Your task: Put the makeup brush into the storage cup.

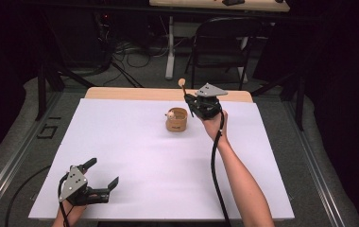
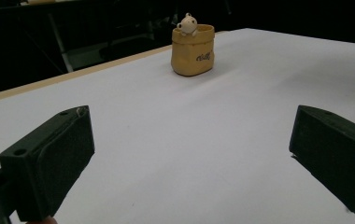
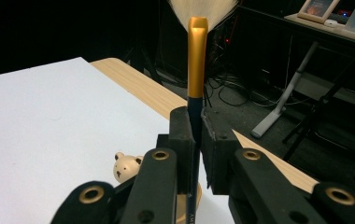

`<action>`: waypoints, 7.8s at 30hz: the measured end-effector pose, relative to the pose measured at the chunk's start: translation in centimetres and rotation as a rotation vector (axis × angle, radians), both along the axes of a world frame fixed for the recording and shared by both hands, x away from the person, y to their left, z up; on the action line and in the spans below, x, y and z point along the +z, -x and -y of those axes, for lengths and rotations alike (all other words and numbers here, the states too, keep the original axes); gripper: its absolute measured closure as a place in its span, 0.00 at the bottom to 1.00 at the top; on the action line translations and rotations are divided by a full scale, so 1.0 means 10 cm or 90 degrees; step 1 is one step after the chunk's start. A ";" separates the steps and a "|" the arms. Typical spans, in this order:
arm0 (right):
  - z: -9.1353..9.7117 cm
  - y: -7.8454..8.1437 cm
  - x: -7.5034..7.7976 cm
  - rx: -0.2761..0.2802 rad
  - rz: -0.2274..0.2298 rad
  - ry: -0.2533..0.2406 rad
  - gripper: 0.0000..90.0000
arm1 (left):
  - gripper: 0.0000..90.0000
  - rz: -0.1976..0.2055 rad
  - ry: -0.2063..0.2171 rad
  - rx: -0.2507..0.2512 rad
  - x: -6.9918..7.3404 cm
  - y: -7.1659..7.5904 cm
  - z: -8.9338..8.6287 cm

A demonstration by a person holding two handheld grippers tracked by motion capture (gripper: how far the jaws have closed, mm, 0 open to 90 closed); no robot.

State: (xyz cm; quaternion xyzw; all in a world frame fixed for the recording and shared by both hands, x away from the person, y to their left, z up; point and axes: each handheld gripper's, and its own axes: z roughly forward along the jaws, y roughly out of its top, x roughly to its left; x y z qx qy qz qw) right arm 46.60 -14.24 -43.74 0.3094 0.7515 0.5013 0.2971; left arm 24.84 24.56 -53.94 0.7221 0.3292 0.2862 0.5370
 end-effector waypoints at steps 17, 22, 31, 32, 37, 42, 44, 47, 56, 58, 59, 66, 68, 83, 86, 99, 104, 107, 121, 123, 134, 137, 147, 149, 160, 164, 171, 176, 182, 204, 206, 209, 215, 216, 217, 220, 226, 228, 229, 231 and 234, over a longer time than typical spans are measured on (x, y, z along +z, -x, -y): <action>-0.08 -0.03 -0.02 0.002 0.016 -0.013 0.93 | 0.00 0.000 0.001 0.000 0.00 0.00 0.00; -0.11 -0.04 -0.02 0.005 0.022 -0.016 0.93 | 0.00 0.000 -0.001 0.000 0.00 0.00 0.00; -0.17 -0.08 -0.03 0.008 0.025 -0.017 0.93 | 0.00 -0.001 0.000 -0.001 0.00 0.00 0.00; -0.17 -0.09 -0.03 0.009 0.026 -0.017 0.93 | 0.00 -0.001 -0.001 0.000 0.00 0.00 0.00; -0.22 -0.11 -0.03 0.013 0.026 -0.016 0.93 | 0.00 -0.002 0.001 0.000 0.00 0.00 0.00; -0.26 -0.13 -0.03 0.018 0.027 -0.014 0.93 | 0.00 -0.002 0.001 0.000 0.00 0.00 0.00; -0.29 -0.14 -0.04 0.021 0.027 -0.013 0.93 | 0.00 -0.001 0.003 0.000 0.00 0.00 0.00; -0.30 -0.15 -0.05 0.022 0.027 -0.012 0.93 | 0.00 -0.001 0.002 0.000 0.00 0.00 0.00; -0.33 -0.19 -0.10 0.025 0.020 -0.013 0.93 | 0.00 -0.002 0.002 0.001 0.00 0.00 0.00; -0.34 -0.20 -0.11 0.025 0.018 -0.013 0.93 | 0.00 -0.002 0.002 0.000 0.00 0.00 0.00; -0.34 -0.20 -0.11 0.025 0.017 -0.013 0.93 | 0.00 -0.002 0.002 0.001 0.00 0.00 0.00; -0.36 -0.21 -0.13 0.027 0.014 -0.012 0.93 | 0.00 -0.001 0.003 -0.001 0.00 0.00 0.00; -0.37 -0.21 -0.13 0.027 0.013 -0.012 0.93 | 0.00 -0.002 0.003 -0.001 0.00 0.00 0.00; -0.38 -0.25 -0.19 0.029 0.000 -0.009 0.93 | 0.00 -0.001 0.003 -0.001 0.00 0.00 -0.01; -0.39 -0.25 -0.20 0.029 -0.002 -0.006 0.93 | 0.00 -0.001 0.003 -0.001 0.00 0.01 -0.01; -0.39 -0.27 -0.25 0.028 -0.014 0.001 0.93 | 0.00 -0.001 0.004 -0.001 0.00 0.01 -0.01; -0.40 -0.28 -0.26 0.028 -0.015 0.005 0.93 | 0.00 -0.001 0.004 -0.001 0.00 0.01 -0.01; -0.40 -0.28 -0.28 0.028 -0.017 0.006 0.93 | 0.00 -0.001 0.003 0.000 0.00 0.01 -0.01; -0.34 -0.25 -0.28 0.040 -0.052 -0.020 0.43 | 0.00 -0.001 0.004 -0.001 0.00 0.01 -0.01; -0.33 -0.22 -0.27 0.042 -0.056 -0.023 0.34 | 0.00 -0.001 0.003 -0.001 0.00 0.00 -0.01; -0.25 -0.06 -0.26 0.068 -0.073 -0.016 0.11 | 0.00 -0.001 0.000 -0.003 0.00 0.00 0.00; -0.22 -0.01 -0.28 0.072 -0.073 -0.013 0.07 | 0.00 -0.003 0.001 -0.004 0.00 0.00 0.00; -0.11 0.17 -0.34 0.079 -0.076 0.006 0.00 | 0.00 -0.001 -0.003 -0.004 0.00 0.00 0.01; -0.08 0.22 -0.36 0.078 -0.075 0.005 0.00 | 0.00 -0.001 -0.001 -0.004 0.00 0.00 0.01; 0.06 0.42 -0.42 0.073 -0.052 -0.009 0.00 | 0.00 0.000 0.000 -0.004 0.00 0.00 0.01; 0.11 0.49 -0.42 0.066 -0.040 -0.014 0.00 | 0.00 0.000 0.000 -0.004 0.00 0.00 0.01; 0.20 0.62 -0.41 0.058 -0.028 -0.020 0.00 | 0.00 0.001 0.002 -0.005 0.00 0.01 0.00; 0.22 0.72 -0.44 0.058 -0.029 -0.019 0.00 | 0.00 0.001 -0.001 -0.005 0.01 0.01 0.01; 0.26 0.84 -0.46 0.055 -0.019 -0.024 0.00 | 0.00 0.001 0.003 -0.005 0.01 0.01 0.00; 0.42 1.28 -0.46 0.026 0.026 -0.027 0.00 | 0.00 0.000 0.001 -0.006 0.00 0.01 0.01; 0.42 1.31 -0.47 0.022 0.029 -0.029 0.00 | 0.00 0.000 0.002 -0.007 0.00 0.01 0.01; 0.43 1.37 -0.48 0.016 0.032 -0.025 0.00 | 0.00 0.000 0.000 -0.007 0.00 0.01 0.01; 0.48 1.48 -0.51 0.007 0.040 -0.030 0.00 | 0.00 0.001 0.000 -0.007 0.00 0.01 0.01; 0.49 1.50 -0.52 0.007 0.038 -0.030 0.00 | 0.00 0.001 0.000 -0.007 0.00 0.01 0.01; 0.50 1.51 -0.52 0.006 0.042 -0.032 0.00 | 0.00 0.001 0.000 -0.007 0.00 0.01 0.01; 0.54 1.56 -0.54 0.001 0.044 -0.036 0.00 | 0.00 0.001 0.001 -0.008 0.00 0.00 0.01; 0.60 1.66 -0.58 -0.013 0.056 -0.046 0.00 | 0.00 0.000 0.003 -0.007 0.00 0.00 0.01; 0.62 1.69 -0.59 -0.017 0.060 -0.046 0.00 | 0.00 0.001 0.004 -0.006 0.00 0.00 0.01; 0.63 1.71 -0.60 -0.020 0.059 -0.046 0.00 | 0.00 0.001 0.003 -0.006 0.00 0.00 0.01; 0.66 1.73 -0.61 -0.021 0.056 -0.043 0.00 | 0.00 0.001 0.004 -0.005 0.00 0.00 0.01; 0.68 1.77 -0.66 -0.025 0.056 -0.048 0.00 | 0.00 0.001 0.006 -0.003 0.00 0.01 0.00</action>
